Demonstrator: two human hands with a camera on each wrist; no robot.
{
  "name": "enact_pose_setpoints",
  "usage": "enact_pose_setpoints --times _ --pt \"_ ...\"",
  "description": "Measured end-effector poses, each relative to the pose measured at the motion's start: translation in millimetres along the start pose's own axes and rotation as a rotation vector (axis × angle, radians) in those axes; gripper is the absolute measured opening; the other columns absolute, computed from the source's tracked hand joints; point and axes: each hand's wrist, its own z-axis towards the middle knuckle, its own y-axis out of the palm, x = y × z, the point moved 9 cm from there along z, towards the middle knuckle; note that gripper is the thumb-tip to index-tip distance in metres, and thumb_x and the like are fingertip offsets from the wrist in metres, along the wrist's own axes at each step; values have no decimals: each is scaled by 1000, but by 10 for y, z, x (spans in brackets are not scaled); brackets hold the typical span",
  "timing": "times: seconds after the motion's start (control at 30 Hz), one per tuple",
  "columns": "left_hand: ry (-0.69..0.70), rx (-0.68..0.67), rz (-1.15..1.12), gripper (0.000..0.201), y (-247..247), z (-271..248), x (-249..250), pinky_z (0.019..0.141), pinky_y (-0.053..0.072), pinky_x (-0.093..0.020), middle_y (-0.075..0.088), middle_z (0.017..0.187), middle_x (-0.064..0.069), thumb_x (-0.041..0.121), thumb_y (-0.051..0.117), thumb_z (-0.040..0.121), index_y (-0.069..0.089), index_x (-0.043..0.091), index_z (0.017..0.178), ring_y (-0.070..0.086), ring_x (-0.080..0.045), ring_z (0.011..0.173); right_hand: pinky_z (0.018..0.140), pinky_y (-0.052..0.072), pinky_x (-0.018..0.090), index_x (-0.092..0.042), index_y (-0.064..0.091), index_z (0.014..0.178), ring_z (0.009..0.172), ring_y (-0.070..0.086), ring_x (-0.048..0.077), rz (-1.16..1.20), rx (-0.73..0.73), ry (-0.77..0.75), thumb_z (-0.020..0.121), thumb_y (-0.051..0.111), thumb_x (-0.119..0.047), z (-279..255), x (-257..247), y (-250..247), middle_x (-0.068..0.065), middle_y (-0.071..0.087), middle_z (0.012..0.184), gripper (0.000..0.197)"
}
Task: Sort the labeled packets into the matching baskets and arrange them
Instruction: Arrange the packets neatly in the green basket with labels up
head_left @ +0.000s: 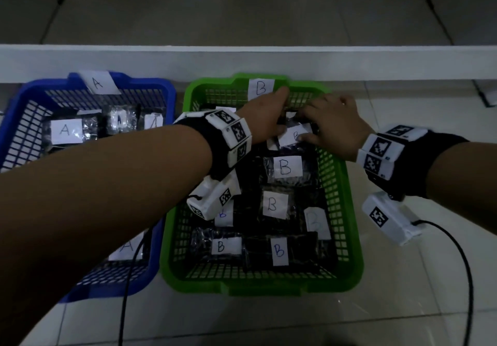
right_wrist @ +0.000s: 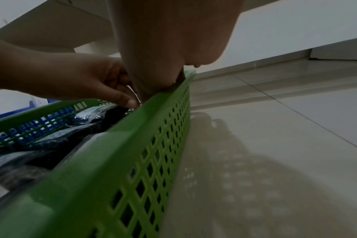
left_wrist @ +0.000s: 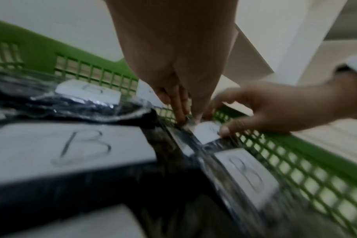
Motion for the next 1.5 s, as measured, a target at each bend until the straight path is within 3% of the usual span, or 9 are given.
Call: enact_pose_setpoints --times 0.13,0.23,0.33,0.6,0.83,1.03,1.27,1.37,1.5 --pt "-10 67 -42 28 -302 26 -178 82 46 -29 64 108 -11 6 54 87 50 4 116 61 -25 98 109 14 49 -20 60 119 131 33 24 -155 -39 11 88 52 -47 15 11 11 3 63 119 41" --pt "-14 -18 152 22 -509 -41 -397 82 40 -25 65 110 -10 12 58 89 59 8 111 60 -25 99 112 9 51 -18 60 118 136 28 24 -258 -76 -23 87 46 -56 17 -33 51 5 65 118 51" --pt "-47 -175 292 33 -502 -187 -602 85 43 -29 64 114 -9 23 65 86 59 13 117 60 -26 101 109 13 50 -16 58 121 134 29 25 -270 -84 -21 80 46 -67 2 -56 64 5 59 122 67" --pt "-78 -357 405 73 -281 -314 -711 98 44 -39 57 128 -11 46 76 72 49 15 132 52 -28 117 103 23 46 -17 49 124 118 45 26 -293 -95 -38 82 58 -53 55 -137 -6 6 64 115 56" --pt "-21 -189 294 64 -335 -251 -447 82 43 -32 57 119 -8 45 74 74 44 14 122 54 -26 104 106 20 47 -22 47 130 123 41 27 -243 -112 -9 80 45 -68 21 -74 56 7 56 125 68" --pt "-33 -187 185 65 -133 -258 -370 84 39 -31 56 122 -8 41 75 74 44 13 124 52 -25 109 106 21 43 -12 43 131 122 40 27 -171 -127 26 82 54 -54 -28 -113 130 9 46 129 65" --pt "-115 -78 25 57 -340 -244 -570 91 34 -19 57 132 -3 30 72 80 51 18 132 53 -21 119 108 18 45 -18 36 136 121 45 28 -129 -125 16 83 55 -51 -18 -109 138 8 48 130 65" --pt "-124 31 -25 46 -553 -228 -590 90 37 -19 61 125 -5 23 73 80 59 16 123 56 -20 115 109 16 45 -20 36 136 122 44 27 -129 -128 19 84 54 -51 -24 -93 157 8 47 131 64" --pt "-98 -253 110 46 -455 -268 -597 90 38 -25 60 124 -1 29 74 79 61 22 123 55 -21 112 110 15 46 -18 36 137 124 42 27 -132 -120 18 85 52 -50 -39 -96 179 7 43 136 63"
